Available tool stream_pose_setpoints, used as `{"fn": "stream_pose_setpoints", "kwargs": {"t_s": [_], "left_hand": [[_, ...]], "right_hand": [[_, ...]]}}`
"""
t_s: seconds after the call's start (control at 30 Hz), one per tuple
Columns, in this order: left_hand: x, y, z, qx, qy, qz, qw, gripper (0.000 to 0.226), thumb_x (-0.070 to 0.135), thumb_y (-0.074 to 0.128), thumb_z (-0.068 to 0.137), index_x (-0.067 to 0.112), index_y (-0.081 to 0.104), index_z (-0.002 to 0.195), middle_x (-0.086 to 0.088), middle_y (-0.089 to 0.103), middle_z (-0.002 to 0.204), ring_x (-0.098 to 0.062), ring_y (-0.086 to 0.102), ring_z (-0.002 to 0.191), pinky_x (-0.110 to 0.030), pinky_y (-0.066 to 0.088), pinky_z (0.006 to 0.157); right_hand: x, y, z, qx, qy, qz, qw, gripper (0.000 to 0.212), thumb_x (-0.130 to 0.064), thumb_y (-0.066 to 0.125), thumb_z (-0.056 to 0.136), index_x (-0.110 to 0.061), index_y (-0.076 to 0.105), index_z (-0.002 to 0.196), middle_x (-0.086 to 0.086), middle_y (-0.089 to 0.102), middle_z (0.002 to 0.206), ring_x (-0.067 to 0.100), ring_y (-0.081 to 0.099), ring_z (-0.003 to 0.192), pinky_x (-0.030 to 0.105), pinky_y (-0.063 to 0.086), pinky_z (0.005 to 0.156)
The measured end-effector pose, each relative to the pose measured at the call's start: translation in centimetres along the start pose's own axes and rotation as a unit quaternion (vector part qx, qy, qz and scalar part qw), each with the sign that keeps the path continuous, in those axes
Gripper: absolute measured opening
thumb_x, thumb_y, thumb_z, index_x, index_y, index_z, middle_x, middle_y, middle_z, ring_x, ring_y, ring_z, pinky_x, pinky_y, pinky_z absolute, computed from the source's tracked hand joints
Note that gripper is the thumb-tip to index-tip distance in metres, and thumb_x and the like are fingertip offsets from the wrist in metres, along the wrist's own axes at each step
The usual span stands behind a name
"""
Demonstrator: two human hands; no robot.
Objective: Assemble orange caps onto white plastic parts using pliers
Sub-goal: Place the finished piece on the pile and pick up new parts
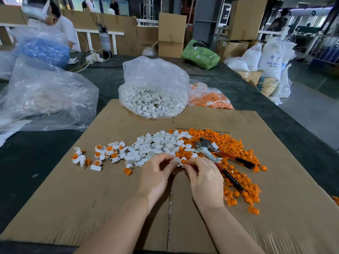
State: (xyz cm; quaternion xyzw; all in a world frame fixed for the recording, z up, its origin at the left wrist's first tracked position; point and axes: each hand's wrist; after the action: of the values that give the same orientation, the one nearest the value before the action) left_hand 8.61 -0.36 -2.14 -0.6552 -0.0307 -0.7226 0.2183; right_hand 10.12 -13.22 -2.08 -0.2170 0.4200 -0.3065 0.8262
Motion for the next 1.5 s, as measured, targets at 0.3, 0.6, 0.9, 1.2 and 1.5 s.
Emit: {"fn": "stream_pose_setpoints", "kwargs": {"t_s": [0.3, 0.6, 0.9, 1.2, 1.5], "left_hand": [[-0.28, -0.10, 0.03, -0.017, -0.005, 0.014, 1.000, 0.018, 0.021, 0.059, 0.092, 0.039, 0.059, 0.090, 0.011, 0.057, 0.083, -0.001, 0.055, 0.077, -0.004, 0.039, 0.065], [-0.28, -0.10, -0.06, -0.055, -0.050, -0.091, 0.993, 0.014, 0.007, 0.055, 0.093, 0.019, 0.060, 0.093, -0.002, 0.061, 0.071, -0.011, 0.062, 0.063, -0.020, 0.052, 0.064], [0.15, -0.14, -0.74, -0.062, -0.008, -0.059, 0.996, 0.012, 0.004, 0.057, 0.091, 0.016, 0.059, 0.091, -0.005, 0.063, 0.069, -0.007, 0.061, 0.059, -0.014, 0.049, 0.058], [0.05, -0.02, -0.60, -0.058, -0.037, -0.096, 0.993, 0.013, 0.001, 0.054, 0.092, 0.013, 0.059, 0.091, -0.002, 0.061, 0.066, -0.008, 0.059, 0.056, -0.018, 0.050, 0.058], [0.13, -0.33, -0.44, -0.059, -0.041, -0.135, 0.988, 0.021, -0.001, 0.052, 0.093, 0.017, 0.061, 0.099, 0.000, 0.057, 0.063, -0.006, 0.059, 0.057, -0.014, 0.048, 0.057]], "right_hand": [[-0.09, -0.05, 0.02, -0.006, -0.017, 0.019, 1.000, 0.003, -0.012, 0.069, 0.084, -0.009, 0.069, 0.083, -0.001, 0.066, 0.077, 0.017, 0.061, 0.075, 0.033, 0.050, 0.069], [-0.13, 0.02, -0.07, -0.018, -0.044, 0.015, 0.999, 0.016, -0.014, 0.071, 0.082, -0.010, 0.061, 0.070, -0.003, 0.059, 0.067, 0.015, 0.054, 0.064, 0.028, 0.044, 0.061], [-0.07, 0.32, -0.09, -0.006, -0.066, -0.022, 0.998, 0.029, -0.002, 0.076, 0.073, -0.006, 0.051, 0.059, 0.002, 0.050, 0.056, 0.019, 0.046, 0.052, 0.036, 0.042, 0.052], [0.02, 0.14, -0.09, -0.023, -0.074, -0.005, 0.997, 0.019, -0.010, 0.075, 0.078, -0.007, 0.061, 0.065, 0.001, 0.058, 0.061, 0.021, 0.055, 0.058, 0.036, 0.043, 0.059], [-0.13, -0.16, -0.05, -0.027, -0.087, 0.018, 0.996, 0.027, -0.012, 0.077, 0.076, -0.010, 0.069, 0.102, 0.000, 0.062, 0.085, 0.020, 0.060, 0.085, 0.037, 0.049, 0.076]]}}
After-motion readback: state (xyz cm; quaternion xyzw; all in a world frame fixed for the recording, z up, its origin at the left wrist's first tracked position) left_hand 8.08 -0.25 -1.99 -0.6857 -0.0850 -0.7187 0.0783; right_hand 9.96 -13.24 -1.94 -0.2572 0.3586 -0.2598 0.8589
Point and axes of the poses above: each hand's wrist, its own z-axis towards the middle knuckle, its own y-axis out of the palm, x = y × z
